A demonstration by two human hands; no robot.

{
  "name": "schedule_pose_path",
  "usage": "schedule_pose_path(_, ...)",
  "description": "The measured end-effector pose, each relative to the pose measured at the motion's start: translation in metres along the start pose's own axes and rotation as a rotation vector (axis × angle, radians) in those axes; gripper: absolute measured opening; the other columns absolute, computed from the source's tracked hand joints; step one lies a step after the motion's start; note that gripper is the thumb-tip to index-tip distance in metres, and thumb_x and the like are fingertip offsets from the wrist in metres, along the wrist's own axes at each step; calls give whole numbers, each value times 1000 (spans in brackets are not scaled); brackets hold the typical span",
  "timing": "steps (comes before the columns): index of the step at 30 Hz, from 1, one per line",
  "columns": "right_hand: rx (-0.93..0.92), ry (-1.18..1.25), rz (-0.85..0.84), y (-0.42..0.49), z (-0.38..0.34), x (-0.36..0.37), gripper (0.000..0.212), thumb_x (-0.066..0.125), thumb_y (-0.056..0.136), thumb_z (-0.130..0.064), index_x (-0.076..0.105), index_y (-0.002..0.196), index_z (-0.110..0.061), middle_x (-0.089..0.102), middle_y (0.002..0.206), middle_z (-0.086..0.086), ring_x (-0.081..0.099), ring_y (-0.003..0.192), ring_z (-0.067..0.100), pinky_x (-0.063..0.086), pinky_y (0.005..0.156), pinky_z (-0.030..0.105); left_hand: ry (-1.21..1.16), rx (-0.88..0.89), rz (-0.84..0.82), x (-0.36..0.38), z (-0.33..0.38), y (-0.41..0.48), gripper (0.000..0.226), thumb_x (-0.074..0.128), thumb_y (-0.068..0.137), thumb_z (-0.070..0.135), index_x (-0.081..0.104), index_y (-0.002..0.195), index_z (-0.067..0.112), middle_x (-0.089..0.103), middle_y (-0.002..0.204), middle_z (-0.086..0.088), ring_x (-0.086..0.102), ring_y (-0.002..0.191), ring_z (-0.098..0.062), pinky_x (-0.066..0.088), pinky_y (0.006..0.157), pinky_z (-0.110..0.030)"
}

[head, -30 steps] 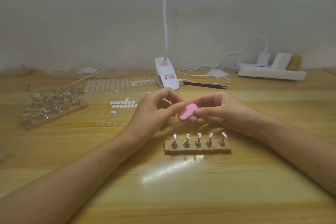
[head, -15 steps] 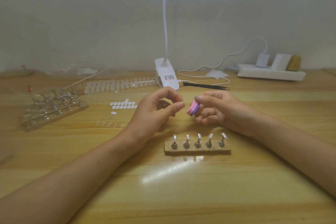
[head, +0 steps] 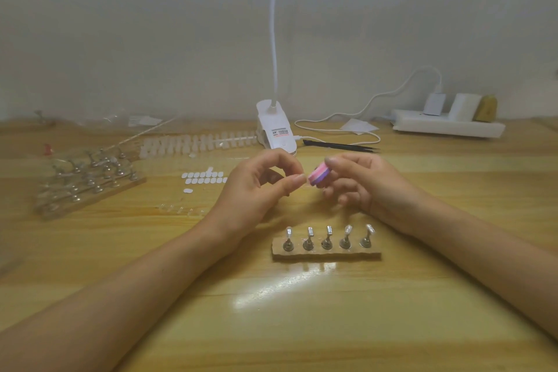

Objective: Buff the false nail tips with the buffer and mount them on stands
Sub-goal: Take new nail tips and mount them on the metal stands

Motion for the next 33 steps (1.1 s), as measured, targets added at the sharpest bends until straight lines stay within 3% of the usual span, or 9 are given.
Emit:
schedule_pose_path(4, 14, -129, -112, -2, 2, 11, 25, 72, 83, -39, 75, 92, -15, 76, 93, 13, 71, 70, 14, 52, 53, 17, 17, 6, 7, 0, 1, 0, 14, 69, 89, 15, 65, 78, 20, 60, 71, 17, 51, 61, 1, 38, 57, -9)
schedule_pose_path(7, -21, -6, -24, 0, 1, 1, 25, 68, 85, -33, 73, 95, -10, 76, 92, 9, 67, 64, 9, 48, 49, 15, 9, 9, 13, 0, 1, 0, 11, 70, 89, 13, 65, 79, 17, 58, 70, 17, 50, 58, 1, 38, 57, -8)
schedule_pose_path(11, 9, -134, -135, -2, 2, 10, 23, 73, 82, -37, 76, 92, -17, 76, 92, 9, 67, 63, 10, 48, 48, 15, 20, 25, 8, 0, 3, 0, 10, 69, 89, 11, 65, 80, 12, 58, 71, 15, 52, 58, 0, 39, 57, -8)
schedule_pose_path(14, -25, -32, -34, 1, 1, 1, 22, 69, 85, -32, 75, 93, -12, 76, 93, 9, 64, 61, 9, 46, 47, 14, 13, 21, 12, 0, 2, 0, 11, 70, 88, 11, 65, 79, 14, 58, 73, 14, 51, 58, 1, 38, 57, -8)
schedule_pose_path(18, 11, -139, -143, -1, 4, 10, 18, 72, 84, -31, 76, 94, -16, 76, 92, 12, 69, 64, 11, 49, 48, 16, 19, 19, 12, 1, 2, 0, 10, 70, 88, 11, 65, 80, 13, 59, 72, 14, 52, 59, 1, 39, 58, -8)
schedule_pose_path(21, -23, -29, -49, 1, 2, 1, 20, 69, 85, -30, 76, 94, -14, 76, 96, 12, 65, 62, 8, 46, 47, 14, 22, 23, 13, 1, 3, 0, 11, 70, 88, 10, 65, 79, 14, 57, 72, 14, 52, 59, 2, 38, 58, -7)
schedule_pose_path(25, 5, -123, -142, -1, 4, 8, 15, 72, 87, -31, 77, 94, -18, 77, 95, 11, 69, 65, 10, 48, 49, 15, 21, 23, 17, 1, 3, -1, 12, 69, 89, 10, 65, 79, 14, 57, 69, 15, 51, 58, 2, 37, 56, -7)
schedule_pose_path(28, -15, -17, -50, 1, 3, 0, 21, 67, 86, -30, 77, 92, -14, 77, 94, 10, 67, 63, 9, 48, 47, 14, 16, 17, 20, 0, 3, -1, 13, 70, 88, 12, 65, 77, 18, 57, 70, 16, 51, 58, 2, 37, 56, -7)
schedule_pose_path(33, 1, -117, -121, 0, 4, 7, 20, 70, 85, -31, 76, 94, -14, 76, 94, 10, 69, 65, 10, 48, 47, 15, 34, 2, 11, 1, 1, 0, 13, 70, 89, 14, 64, 78, 18, 59, 75, 14, 51, 60, 1, 37, 56, -10)
Point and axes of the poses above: each hand's wrist, its own y-axis towards the middle knuckle, its own x-axis out of the palm, z = x × y, the point moved 6 cm from there along y, towards the middle knuckle
